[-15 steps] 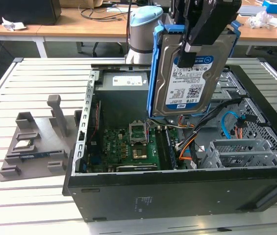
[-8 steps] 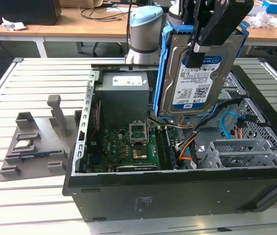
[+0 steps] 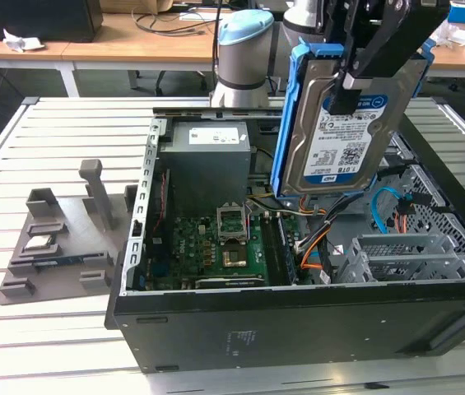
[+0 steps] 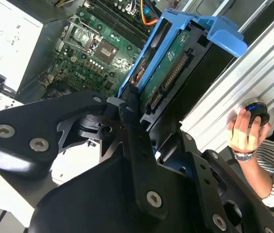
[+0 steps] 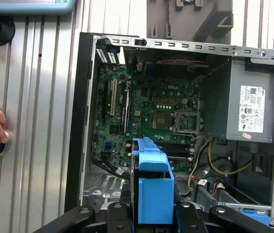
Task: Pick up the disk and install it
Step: 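Pick up the disk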
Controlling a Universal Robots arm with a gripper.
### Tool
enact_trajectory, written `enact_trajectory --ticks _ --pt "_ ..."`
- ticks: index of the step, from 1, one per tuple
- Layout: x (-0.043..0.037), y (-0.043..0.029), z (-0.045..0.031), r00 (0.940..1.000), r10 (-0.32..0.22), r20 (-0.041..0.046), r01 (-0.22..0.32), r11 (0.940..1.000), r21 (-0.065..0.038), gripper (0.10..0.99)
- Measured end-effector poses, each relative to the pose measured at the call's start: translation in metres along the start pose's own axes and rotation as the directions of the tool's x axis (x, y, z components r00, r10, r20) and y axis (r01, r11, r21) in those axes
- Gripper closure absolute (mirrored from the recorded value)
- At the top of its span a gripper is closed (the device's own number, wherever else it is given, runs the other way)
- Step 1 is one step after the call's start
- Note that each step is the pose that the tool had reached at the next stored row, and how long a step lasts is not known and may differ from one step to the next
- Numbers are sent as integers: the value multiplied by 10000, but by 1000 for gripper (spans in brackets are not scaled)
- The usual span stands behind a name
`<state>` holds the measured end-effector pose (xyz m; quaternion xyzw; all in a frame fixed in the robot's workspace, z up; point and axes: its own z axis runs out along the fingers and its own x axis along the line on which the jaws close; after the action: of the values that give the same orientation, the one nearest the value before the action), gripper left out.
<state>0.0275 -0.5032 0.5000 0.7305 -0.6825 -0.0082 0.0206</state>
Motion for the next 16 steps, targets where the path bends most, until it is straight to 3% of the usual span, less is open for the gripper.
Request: enact_trajectory --ticks 3,11,13,16 --pt "8 -47 5 10000 1 1 -1 10000 -1 718" --pt "290 -67 24 10000 13 1 -13 10000 -8 718" --pt "326 -79 28 10000 14 1 -14 10000 -11 718" --pt "361 -155 34 10000 15 2 -15 10000 -16 718"
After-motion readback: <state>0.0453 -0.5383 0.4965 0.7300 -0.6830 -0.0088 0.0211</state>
